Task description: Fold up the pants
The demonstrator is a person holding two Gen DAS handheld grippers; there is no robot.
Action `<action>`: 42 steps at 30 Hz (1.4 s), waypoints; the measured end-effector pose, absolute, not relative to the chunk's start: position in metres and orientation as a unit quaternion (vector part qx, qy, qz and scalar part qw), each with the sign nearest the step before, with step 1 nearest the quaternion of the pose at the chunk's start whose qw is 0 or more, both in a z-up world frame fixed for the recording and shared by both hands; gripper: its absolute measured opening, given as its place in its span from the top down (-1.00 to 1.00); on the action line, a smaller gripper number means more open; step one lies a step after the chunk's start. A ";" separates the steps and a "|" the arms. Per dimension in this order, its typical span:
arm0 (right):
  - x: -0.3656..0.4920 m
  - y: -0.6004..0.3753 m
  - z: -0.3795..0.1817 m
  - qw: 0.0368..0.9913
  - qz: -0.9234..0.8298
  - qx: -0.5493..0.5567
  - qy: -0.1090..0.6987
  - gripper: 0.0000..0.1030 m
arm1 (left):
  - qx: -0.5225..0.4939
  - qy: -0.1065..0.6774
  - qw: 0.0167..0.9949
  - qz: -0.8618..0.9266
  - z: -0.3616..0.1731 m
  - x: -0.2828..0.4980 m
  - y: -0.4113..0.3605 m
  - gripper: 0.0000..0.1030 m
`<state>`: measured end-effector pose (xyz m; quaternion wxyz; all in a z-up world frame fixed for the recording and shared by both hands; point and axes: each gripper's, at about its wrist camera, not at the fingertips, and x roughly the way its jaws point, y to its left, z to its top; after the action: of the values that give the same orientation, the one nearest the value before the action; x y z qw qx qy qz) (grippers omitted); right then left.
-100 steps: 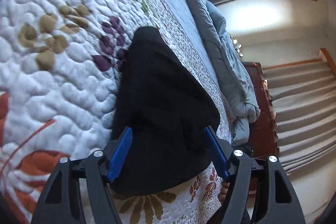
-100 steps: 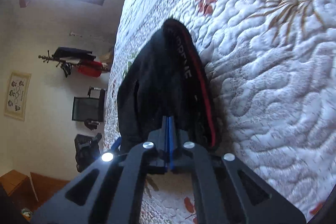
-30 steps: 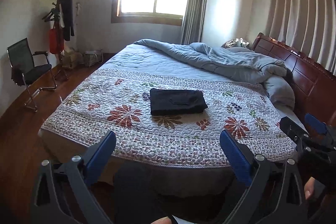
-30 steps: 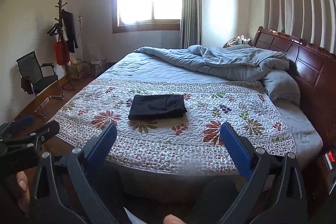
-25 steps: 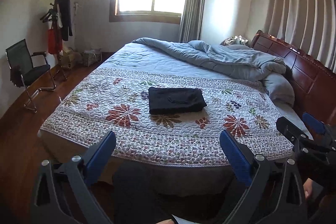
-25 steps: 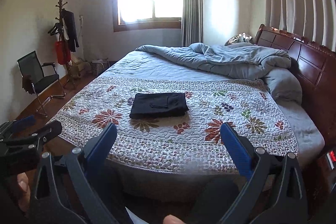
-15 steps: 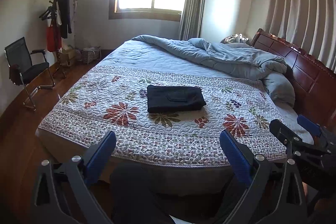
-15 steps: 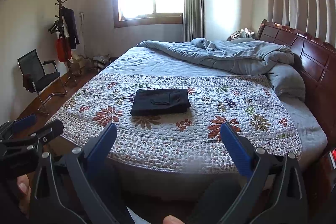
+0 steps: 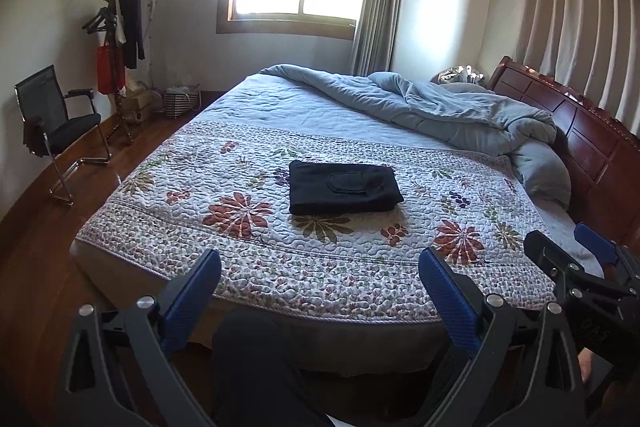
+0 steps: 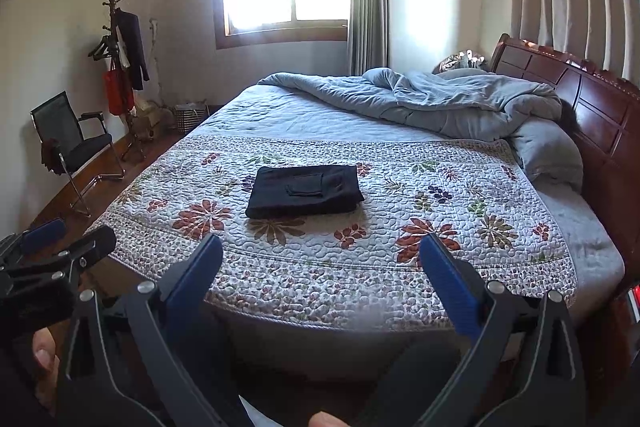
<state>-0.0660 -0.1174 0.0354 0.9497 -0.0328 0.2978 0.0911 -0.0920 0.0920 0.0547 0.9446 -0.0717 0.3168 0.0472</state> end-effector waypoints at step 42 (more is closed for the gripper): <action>-0.049 -0.118 0.010 0.940 0.091 -0.033 0.327 -0.91 | -0.059 0.328 0.940 0.067 0.042 -0.079 0.098 -0.93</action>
<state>-0.0492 -0.1177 0.0100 0.9401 -0.0326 0.3270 0.0906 -0.0790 0.0979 0.0425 0.9404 -0.0595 0.3280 0.0673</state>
